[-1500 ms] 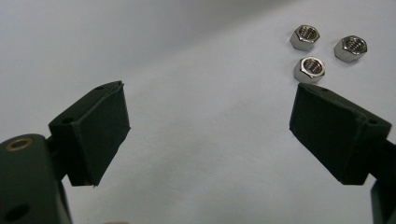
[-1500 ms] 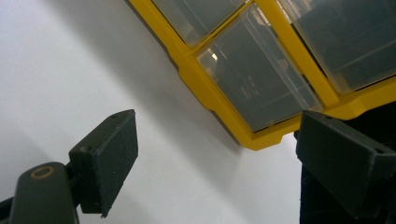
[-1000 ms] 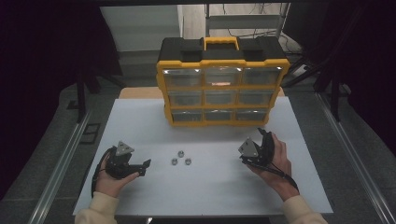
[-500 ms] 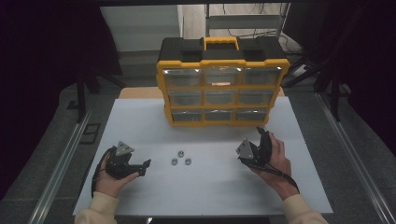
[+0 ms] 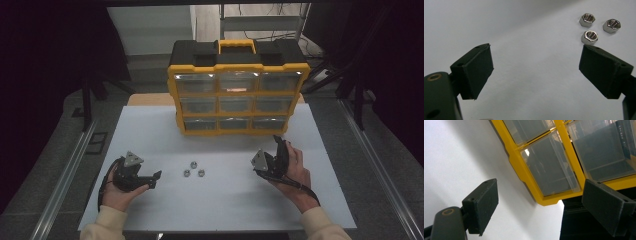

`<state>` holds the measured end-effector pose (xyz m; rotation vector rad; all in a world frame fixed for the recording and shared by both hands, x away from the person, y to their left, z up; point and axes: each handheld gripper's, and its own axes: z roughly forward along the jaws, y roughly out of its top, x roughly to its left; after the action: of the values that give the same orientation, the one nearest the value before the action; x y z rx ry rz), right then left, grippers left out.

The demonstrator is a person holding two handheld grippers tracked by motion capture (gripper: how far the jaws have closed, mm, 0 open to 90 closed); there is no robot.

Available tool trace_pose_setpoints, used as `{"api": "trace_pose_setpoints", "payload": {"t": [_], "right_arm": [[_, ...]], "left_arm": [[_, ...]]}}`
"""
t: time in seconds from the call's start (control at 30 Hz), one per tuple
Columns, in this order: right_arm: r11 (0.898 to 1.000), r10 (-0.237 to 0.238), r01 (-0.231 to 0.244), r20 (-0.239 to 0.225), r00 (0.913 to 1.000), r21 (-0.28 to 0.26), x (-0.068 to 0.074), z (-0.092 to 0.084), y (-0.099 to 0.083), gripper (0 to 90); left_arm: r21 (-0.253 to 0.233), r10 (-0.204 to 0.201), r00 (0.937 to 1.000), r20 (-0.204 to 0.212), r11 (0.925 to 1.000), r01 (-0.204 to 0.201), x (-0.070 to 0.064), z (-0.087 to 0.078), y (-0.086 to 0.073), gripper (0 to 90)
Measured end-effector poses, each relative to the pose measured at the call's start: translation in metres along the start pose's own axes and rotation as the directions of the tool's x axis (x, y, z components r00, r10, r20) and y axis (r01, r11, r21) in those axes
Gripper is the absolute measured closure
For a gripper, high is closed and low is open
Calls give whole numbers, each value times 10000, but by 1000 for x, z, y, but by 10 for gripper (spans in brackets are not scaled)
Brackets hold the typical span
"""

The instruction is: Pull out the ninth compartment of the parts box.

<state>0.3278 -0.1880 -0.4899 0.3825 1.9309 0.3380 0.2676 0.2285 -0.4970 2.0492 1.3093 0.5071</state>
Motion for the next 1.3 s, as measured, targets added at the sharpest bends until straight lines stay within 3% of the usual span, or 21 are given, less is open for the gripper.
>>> {"api": "trace_pose_setpoints", "payload": {"t": [0.33, 0.4, 0.43, 0.8, 0.93, 1.3], "right_arm": [[9994, -353, 354, 274, 9990, -8, 3, 2, 2, 148], [9974, -719, 718, 323, 9969, 26, 1, 2, 1, 149], [9987, -506, 507, 364, 9981, -17, 4, 3, 2, 150], [9949, -1005, 1005, 643, 9929, 33, 8, 7, 3, 153], [9951, -987, 989, 685, 9928, 10, 9, 7, 3, 153], [9861, -1660, 1663, 947, 9816, 53, 9, 12, 5, 153]], "left_arm": [[3, 11, 10000, -8, 10000, -11, 0, 0, 0, 126], [-2, 8, 10000, -9, 10000, -8, 0, 0, 0, 126], [-3, 9, 10000, -8, 10000, -9, 0, 0, 0, 126], [2, 20, 10000, -9, 10000, -20, 0, 0, 0, 126], [6, 23, 10000, -13, 10000, -23, 0, 0, 0, 127], [6, 40, 10000, -18, 10000, -40, -1, 0, 0, 126]]}}
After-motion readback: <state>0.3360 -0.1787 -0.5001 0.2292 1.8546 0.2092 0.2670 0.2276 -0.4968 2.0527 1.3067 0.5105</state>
